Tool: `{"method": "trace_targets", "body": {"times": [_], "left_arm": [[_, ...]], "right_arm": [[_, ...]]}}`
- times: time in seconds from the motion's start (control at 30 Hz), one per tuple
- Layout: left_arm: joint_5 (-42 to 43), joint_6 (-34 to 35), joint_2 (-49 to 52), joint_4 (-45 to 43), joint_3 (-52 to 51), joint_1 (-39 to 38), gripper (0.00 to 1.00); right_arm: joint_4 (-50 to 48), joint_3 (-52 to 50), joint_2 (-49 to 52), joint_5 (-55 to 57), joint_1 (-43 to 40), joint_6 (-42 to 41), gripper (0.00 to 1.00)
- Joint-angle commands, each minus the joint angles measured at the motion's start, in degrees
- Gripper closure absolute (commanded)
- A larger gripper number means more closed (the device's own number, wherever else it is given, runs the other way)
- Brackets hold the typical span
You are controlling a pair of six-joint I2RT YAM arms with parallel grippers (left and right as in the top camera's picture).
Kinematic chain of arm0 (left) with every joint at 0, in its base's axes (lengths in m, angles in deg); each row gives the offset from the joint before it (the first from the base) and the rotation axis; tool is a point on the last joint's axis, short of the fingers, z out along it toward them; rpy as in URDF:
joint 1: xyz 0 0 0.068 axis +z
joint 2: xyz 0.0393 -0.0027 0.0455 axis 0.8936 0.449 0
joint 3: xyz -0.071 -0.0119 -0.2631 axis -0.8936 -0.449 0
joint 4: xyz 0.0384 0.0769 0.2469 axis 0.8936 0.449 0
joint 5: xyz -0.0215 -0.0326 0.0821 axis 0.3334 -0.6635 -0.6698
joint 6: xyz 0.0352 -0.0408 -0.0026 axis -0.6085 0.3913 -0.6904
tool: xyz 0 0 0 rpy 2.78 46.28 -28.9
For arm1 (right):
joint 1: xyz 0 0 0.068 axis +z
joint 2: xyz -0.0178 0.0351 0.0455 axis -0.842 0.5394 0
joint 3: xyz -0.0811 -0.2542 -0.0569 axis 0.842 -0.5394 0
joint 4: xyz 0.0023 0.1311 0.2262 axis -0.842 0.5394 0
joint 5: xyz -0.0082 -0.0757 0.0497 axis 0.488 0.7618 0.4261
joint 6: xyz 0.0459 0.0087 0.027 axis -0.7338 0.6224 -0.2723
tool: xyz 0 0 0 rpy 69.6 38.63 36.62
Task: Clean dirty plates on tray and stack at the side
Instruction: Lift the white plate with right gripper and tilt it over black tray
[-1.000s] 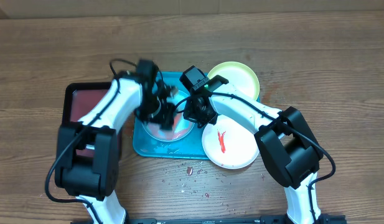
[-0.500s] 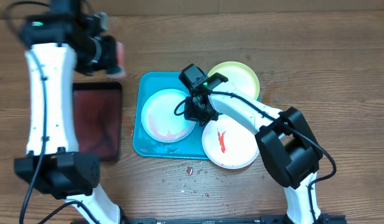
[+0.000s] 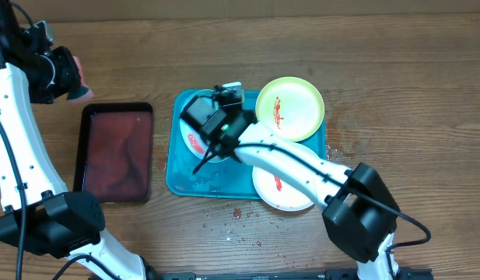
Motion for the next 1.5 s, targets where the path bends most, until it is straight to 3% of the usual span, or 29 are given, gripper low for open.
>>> {"method": "trace_targets", "body": {"times": [0.0,0.3,0.57,0.9,1.17,1.47], "left_arm": [[-0.31,0.55,-0.87,0.35,0.85,0.87,0.96],[-0.35,0.52,-0.87,0.72,0.85,0.90,0.96],[-3.30,0.79,-0.87,0.44,0.85,0.98,0.96],[-2.62,5.75,-0.90,-1.90,0.90,5.42,0.96],[3.15,5.70,-0.90,-1.53,0.90,10.19,0.96],[3.34,5.70,-0.90,-1.11,0.87,10.67,0.96]], "right_arm": [[-2.82,3.52,-1.88,7.19,3.19,2.95,0.96],[-11.06,7.21,-1.88,6.97,6.71,5.88,0.96],[-22.38,7.04,-0.52,-0.61,7.98,10.21,0.96],[-33.51,7.04,6.54,0.26,11.56,25.40,0.96],[-40.79,7.04,8.39,0.76,12.11,36.41,0.96],[-51.67,7.04,8.39,8.24,12.09,50.58,0.96]]}}
